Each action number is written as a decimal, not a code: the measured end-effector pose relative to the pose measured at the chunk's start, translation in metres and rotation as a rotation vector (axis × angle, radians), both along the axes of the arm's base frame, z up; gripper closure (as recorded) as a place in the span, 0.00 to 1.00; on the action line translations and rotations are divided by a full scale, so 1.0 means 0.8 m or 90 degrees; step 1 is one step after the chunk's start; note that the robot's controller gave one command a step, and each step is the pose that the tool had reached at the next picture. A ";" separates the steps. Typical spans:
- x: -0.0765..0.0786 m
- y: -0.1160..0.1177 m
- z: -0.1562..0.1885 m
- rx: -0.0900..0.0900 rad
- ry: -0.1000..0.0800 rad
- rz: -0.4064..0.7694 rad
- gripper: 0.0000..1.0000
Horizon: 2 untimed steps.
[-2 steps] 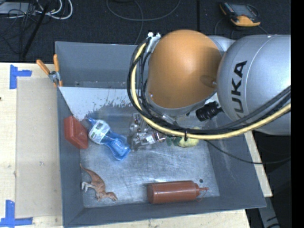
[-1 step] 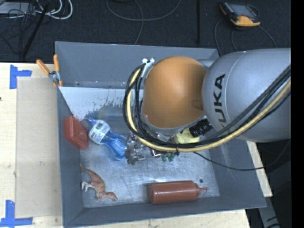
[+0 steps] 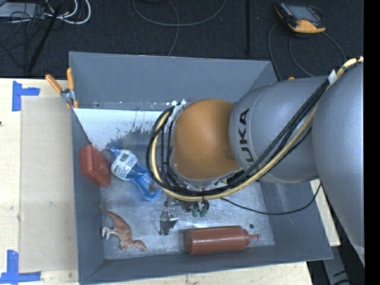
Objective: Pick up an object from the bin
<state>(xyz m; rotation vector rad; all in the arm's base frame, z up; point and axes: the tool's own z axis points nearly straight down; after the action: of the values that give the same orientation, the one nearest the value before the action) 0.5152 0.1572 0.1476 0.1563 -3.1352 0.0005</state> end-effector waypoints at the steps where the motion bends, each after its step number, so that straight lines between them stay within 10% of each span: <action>1: 0.000 0.000 0.000 0.000 0.000 -0.001 0.00; 2: -0.018 0.021 -0.046 0.000 -0.004 0.042 0.00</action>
Offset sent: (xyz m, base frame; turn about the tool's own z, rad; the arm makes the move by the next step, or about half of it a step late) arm -0.0328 0.0366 -0.0776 -0.1382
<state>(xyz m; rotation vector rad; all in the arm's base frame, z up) 0.5008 0.1744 0.1109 0.2601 -3.1344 0.0001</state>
